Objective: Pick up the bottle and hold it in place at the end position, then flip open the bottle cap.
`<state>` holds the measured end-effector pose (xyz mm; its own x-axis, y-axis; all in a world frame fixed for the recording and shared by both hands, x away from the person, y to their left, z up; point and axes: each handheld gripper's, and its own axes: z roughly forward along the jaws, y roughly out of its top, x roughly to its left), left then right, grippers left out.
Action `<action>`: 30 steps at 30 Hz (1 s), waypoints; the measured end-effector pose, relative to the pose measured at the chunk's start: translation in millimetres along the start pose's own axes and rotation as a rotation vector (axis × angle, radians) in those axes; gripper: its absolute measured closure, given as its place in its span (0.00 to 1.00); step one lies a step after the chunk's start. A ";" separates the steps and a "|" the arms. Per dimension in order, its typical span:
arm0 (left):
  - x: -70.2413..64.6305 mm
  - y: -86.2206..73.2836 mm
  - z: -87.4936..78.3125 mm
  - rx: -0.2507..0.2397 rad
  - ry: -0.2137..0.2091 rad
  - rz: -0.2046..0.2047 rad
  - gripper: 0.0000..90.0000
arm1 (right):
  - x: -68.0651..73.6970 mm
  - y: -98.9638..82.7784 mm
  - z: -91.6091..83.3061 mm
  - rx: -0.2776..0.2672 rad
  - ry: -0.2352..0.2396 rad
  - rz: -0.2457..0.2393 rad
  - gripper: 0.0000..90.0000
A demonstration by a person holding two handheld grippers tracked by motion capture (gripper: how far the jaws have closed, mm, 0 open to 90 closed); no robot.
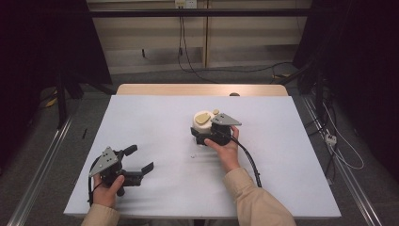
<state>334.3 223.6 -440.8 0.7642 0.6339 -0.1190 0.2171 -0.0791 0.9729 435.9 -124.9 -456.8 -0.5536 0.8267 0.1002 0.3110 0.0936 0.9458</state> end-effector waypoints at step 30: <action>-16.3 24.7 38.2 0.080 -0.033 -0.013 0.04 | 1.6 0.2 0.8 0.021 -0.013 -0.029 0.06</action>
<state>350.4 181.9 -422.4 0.7805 0.6095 -0.1392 0.2741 -0.1335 0.9524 435.6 -123.1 -456.7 -0.5525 0.8307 0.0685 0.3115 0.1296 0.9414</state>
